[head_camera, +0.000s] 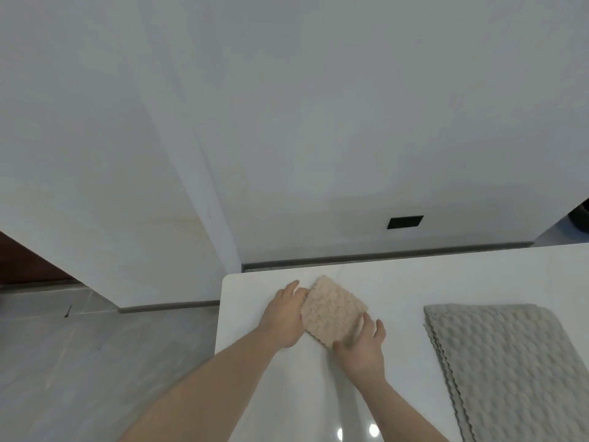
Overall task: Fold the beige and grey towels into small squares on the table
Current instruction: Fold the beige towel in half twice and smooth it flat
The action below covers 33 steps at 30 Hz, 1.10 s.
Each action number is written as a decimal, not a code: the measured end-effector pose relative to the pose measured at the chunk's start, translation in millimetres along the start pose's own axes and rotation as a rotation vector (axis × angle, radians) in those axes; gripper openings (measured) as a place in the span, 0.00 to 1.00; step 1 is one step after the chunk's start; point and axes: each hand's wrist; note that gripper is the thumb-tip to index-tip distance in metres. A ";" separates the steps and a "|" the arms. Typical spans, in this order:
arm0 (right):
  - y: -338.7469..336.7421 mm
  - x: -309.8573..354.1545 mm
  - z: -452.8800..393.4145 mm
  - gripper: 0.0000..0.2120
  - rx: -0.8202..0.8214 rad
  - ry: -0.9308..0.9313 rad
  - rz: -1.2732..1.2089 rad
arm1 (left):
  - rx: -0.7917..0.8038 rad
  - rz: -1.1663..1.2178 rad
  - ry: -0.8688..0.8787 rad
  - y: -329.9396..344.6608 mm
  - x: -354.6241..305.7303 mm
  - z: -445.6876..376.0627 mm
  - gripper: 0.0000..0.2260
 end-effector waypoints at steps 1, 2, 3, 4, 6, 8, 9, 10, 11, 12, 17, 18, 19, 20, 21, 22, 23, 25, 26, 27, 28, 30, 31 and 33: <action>5.7 -3.6 5.0 0.37 -0.051 -0.111 0.143 | 0.005 -0.069 0.081 4.1 3.0 4.4 0.30; 11.5 -7.8 9.6 0.35 -0.081 -0.227 0.271 | 0.021 -0.128 0.155 9.3 6.0 9.3 0.32; 17.4 -12.1 12.6 0.35 -0.076 -0.317 0.376 | 0.048 -0.174 0.209 15.7 10.2 13.3 0.32; 22.5 -16.3 13.9 0.35 -0.039 -0.368 0.461 | 0.077 -0.208 0.244 20.8 13.2 17.3 0.32; 28.9 -20.0 14.1 0.35 0.068 -0.368 0.569 | 0.140 -0.273 0.249 28.6 20.1 22.3 0.34; 31.0 -18.3 12.1 0.35 0.133 -0.347 0.625 | 0.194 -0.323 0.189 32.8 25.1 24.3 0.37; 31.3 -16.0 11.0 0.36 0.141 -0.344 0.641 | 0.208 -0.333 0.163 33.0 26.1 23.6 0.38; 31.2 -13.3 9.7 0.36 0.151 -0.336 0.651 | 0.222 -0.340 0.140 32.4 25.6 22.5 0.39; 31.7 -11.5 8.1 0.36 0.162 -0.324 0.656 | 0.235 -0.340 0.120 32.1 24.7 21.0 0.40; 30.7 -9.5 6.9 0.36 0.171 -0.313 0.657 | 0.248 -0.336 0.100 30.9 22.2 19.3 0.41; 25.7 -1.8 11.4 0.37 0.191 -0.275 0.672 | 0.313 -0.378 0.001 20.2 -4.1 12.7 0.39; 24.4 0.9 13.7 0.37 0.193 -0.267 0.675 | 0.332 -0.409 -0.017 17.6 -11.4 10.7 0.38; 23.2 3.6 16.5 0.36 0.190 -0.261 0.674 | 0.352 -0.444 -0.032 15.7 -17.7 8.7 0.37; 21.7 5.7 19.7 0.36 0.184 -0.255 0.669 | 0.370 -0.479 -0.042 14.1 -23.5 7.3 0.36; 19.8 6.9 23.4 0.34 0.182 -0.250 0.663 | 0.381 -0.508 -0.042 12.9 -27.9 7.6 0.36; 17.1 7.5 28.0 0.33 0.191 -0.243 0.653 | 0.383 -0.528 -0.031 12.2 -30.4 10.0 0.37; 14.4 7.0 33.5 0.33 0.210 -0.233 0.637 | 0.372 -0.528 -0.010 12.0 -31.3 14.8 0.37; 7.0 4.2 47.9 0.35 0.237 -0.222 0.581 | 0.320 -0.458 0.044 12.8 -30.9 32.1 0.38; 2.0 2.7 56.5 0.35 0.234 -0.226 0.543 | 0.287 -0.402 0.069 13.3 -30.9 44.0 0.38; -3.5 1.4 66.5 0.36 0.227 -0.233 0.503 | 0.255 -0.346 0.089 13.7 -30.2 57.8 0.39; -9.3 0.5 77.6 0.36 0.218 -0.241 0.474 | 0.225 -0.293 0.105 13.9 -29.2 72.6 0.39; -22.2 -3.5 102.4 0.36 0.191 -0.255 0.446 | 0.184 -0.216 0.125 12.3 -26.8 102.7 0.39; -28.3 -6.6 115.8 0.36 0.175 -0.257 0.439 | 0.173 -0.194 0.128 10.6 -25.3 117.1 0.39; -40.1 -13.7 143.0 0.35 0.154 -0.256 0.433 | 0.155 -0.156 0.116 6.8 -23.8 144.0 0.39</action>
Point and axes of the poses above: each hand's wrist, its own z-axis away from the middle knuckle, its own y-axis out of the palm, x = y × z, and after that the axes turned 14 degrees about z, right-handed
